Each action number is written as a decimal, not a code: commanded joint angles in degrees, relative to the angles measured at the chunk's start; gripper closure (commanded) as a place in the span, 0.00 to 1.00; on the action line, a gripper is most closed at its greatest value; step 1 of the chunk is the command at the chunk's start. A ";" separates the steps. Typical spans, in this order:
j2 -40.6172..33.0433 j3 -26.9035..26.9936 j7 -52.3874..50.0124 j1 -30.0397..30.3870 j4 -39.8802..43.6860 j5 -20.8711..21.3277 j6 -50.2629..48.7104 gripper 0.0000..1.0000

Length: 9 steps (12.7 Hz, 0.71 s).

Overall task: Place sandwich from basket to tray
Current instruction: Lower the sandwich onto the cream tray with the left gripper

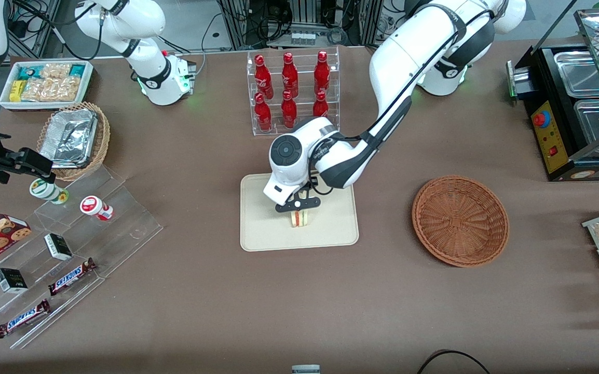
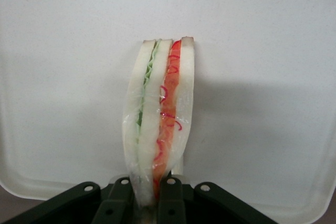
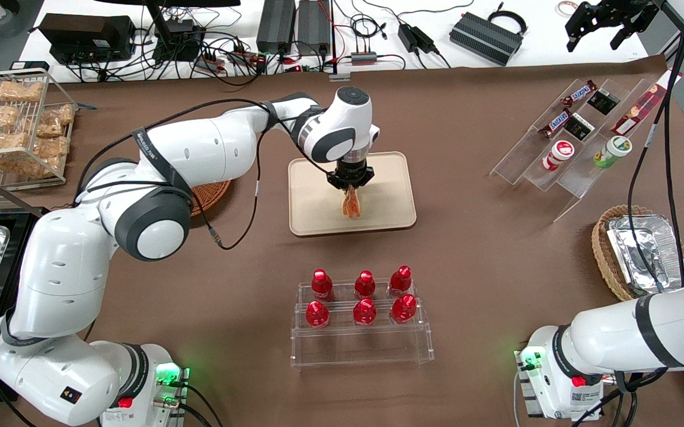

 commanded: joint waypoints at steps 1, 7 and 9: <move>1.38 0.59 -2.31 -1.11 2.53 1.13 -1.03 0.76; -1.25 0.41 -1.52 -0.15 2.44 1.92 -1.82 0.00; -3.97 0.41 -1.34 -0.15 2.35 2.09 -4.62 0.00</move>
